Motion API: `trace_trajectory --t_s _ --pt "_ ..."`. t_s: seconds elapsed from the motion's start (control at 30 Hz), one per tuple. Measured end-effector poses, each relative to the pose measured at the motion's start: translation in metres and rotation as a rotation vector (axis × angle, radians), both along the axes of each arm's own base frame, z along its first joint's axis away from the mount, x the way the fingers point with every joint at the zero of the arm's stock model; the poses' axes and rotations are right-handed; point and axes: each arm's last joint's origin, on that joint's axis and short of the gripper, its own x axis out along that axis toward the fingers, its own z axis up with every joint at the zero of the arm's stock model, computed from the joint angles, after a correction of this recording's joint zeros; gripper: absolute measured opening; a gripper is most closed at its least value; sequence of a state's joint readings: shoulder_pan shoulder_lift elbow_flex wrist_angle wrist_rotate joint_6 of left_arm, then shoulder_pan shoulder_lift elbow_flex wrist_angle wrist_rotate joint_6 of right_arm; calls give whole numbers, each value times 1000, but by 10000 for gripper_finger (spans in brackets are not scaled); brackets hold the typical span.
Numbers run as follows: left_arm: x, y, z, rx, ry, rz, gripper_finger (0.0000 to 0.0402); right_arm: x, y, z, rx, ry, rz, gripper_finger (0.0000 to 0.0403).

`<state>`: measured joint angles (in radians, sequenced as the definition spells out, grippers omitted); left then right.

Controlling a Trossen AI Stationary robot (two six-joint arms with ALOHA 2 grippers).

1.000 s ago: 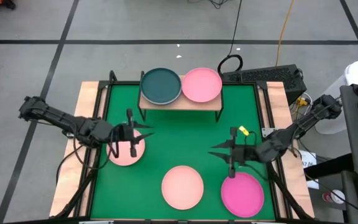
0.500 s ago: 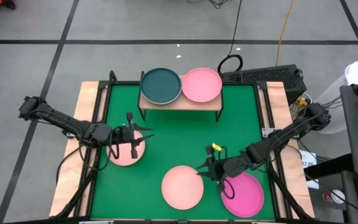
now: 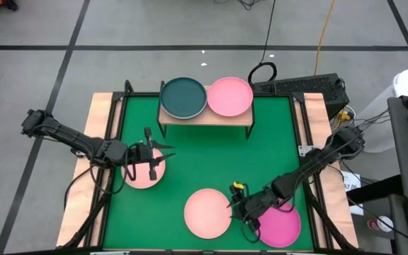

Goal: Place and stack plates onto a shelf
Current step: Stack the bottom right light yellow plate on top of the light pink plate on the shelf

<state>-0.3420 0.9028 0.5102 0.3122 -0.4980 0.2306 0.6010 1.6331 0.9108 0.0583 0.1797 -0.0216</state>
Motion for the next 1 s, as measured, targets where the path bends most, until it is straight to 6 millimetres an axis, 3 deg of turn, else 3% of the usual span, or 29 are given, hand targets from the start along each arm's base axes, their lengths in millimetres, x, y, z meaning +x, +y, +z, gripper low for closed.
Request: trace_trajectory --t_s 0.17,0.37,1.0 --pt "0 0 0 -23 -3 1 104 2 6 -26 -60 63 26 176" --pt "0 0 0 -24 -2 2 104 4 7 -40 -85 93 29 176" --pt "0 0 -1 -48 3 3 104 5 11 -36 -91 33 28 157"
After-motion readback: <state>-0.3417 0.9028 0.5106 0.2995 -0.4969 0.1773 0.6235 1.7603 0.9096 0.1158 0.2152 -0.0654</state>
